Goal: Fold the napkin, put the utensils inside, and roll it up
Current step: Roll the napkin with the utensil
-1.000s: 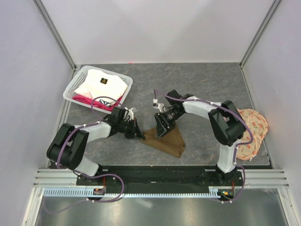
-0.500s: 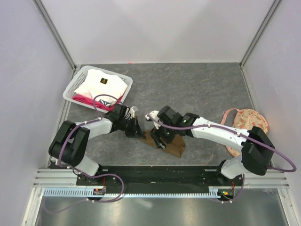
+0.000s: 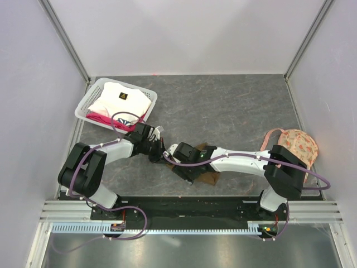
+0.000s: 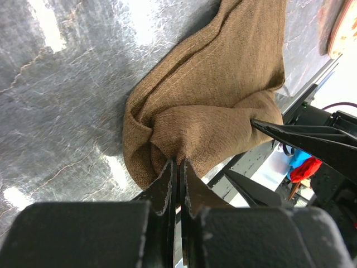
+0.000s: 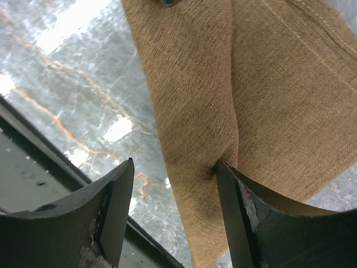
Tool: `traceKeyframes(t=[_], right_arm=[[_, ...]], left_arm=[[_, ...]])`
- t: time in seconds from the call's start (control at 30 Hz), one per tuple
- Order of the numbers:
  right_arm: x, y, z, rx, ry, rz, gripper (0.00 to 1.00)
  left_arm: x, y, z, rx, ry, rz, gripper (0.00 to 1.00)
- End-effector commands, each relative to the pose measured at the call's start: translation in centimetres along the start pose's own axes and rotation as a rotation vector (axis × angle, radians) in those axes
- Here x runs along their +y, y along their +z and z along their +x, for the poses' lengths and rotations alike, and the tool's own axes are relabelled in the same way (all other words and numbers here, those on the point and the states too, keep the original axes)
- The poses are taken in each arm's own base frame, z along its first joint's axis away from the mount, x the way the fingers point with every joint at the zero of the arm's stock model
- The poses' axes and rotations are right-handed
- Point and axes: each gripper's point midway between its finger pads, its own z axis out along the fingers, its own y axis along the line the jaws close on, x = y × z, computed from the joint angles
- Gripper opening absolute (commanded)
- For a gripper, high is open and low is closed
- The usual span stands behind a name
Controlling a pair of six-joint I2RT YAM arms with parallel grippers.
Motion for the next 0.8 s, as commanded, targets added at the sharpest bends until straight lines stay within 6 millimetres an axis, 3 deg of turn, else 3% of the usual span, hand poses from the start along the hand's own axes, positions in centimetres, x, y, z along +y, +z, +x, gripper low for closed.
traceKeyframes(t=[0.0, 0.13, 0.33, 0.4, 0.5, 0.6, 0.77], right_arm=[[-1.2, 0.5, -0.6, 0.000, 0.014, 0.075, 0.68], [-1.5, 1.0, -0.2, 0.017, 0.015, 0.098, 0.63], [-1.8, 1.7, 0.7, 0.053, -0.003, 0.099, 0.40], [-1.3, 1.6, 0.5, 0.051, -0.005, 0.055, 0.32], [-0.8, 1.0, 0.1, 0.052, 0.002, -0.003, 0.26], [0.2, 0.2, -0.4, 0.048, 0.015, -0.106, 0.22], [1.5, -1.0, -0.6, 0.067, 0.047, -0.289, 0.18]], left_arm=[[-0.9, -0.1, -0.4, 0.013, 0.024, 0.031, 0.02], [-1.0, -0.1, -0.3, 0.017, 0.028, 0.035, 0.02], [-1.4, -0.1, -0.5, 0.023, 0.046, 0.054, 0.05], [-1.7, -0.4, -0.8, 0.006, 0.058, 0.056, 0.12], [-2.1, -1.0, -1.6, -0.039, 0.087, 0.040, 0.38], [-1.4, -1.8, -2.4, -0.083, 0.114, -0.028, 0.52], [-1.3, -3.5, -3.4, -0.171, 0.161, -0.082, 0.60]])
